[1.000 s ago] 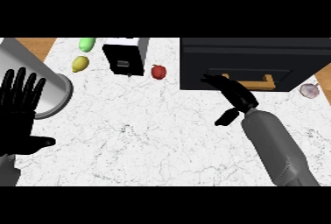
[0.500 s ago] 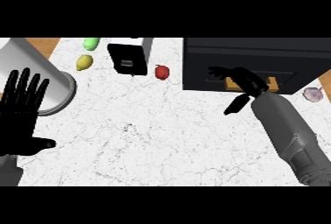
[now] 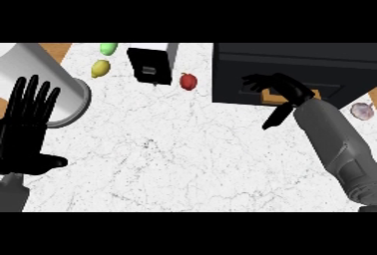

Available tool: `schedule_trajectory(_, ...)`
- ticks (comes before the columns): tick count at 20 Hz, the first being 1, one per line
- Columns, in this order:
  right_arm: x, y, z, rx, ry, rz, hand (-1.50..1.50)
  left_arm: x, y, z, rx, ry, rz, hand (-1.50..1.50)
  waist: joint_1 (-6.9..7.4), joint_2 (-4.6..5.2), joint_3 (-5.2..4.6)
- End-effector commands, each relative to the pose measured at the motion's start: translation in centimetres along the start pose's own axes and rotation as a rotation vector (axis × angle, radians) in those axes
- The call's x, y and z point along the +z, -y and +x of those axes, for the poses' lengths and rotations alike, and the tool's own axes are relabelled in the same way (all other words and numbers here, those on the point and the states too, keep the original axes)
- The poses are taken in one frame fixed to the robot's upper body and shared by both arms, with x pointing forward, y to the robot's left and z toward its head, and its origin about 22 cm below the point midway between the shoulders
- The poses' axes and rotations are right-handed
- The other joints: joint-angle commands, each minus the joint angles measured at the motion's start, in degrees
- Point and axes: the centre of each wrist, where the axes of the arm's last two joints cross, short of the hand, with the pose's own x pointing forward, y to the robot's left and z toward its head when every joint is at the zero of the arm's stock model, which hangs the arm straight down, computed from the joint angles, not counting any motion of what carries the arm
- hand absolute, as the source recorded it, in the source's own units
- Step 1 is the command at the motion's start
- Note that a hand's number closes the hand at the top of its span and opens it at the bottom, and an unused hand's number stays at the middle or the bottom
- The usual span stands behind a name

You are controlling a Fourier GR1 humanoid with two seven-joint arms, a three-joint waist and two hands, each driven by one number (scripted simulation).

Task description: Pick up the cup, place it into the drawer and close the drawer

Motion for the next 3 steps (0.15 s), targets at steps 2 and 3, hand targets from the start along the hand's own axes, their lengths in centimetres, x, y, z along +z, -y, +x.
schedule_trajectory(2,0.6,4.4,0.0,0.066,-0.141,-0.080,-1.50,-0.3,-0.3,0.0,-0.016,0.001,-0.006,-1.50,0.68,1.90,0.54)
schedule_trajectory(3,0.6,4.3,-0.1,0.054,-0.136,-0.084,-1.50,0.4,0.0,-1.2,-0.025,-0.006,0.001,-1.50,0.85,2.14,0.53)
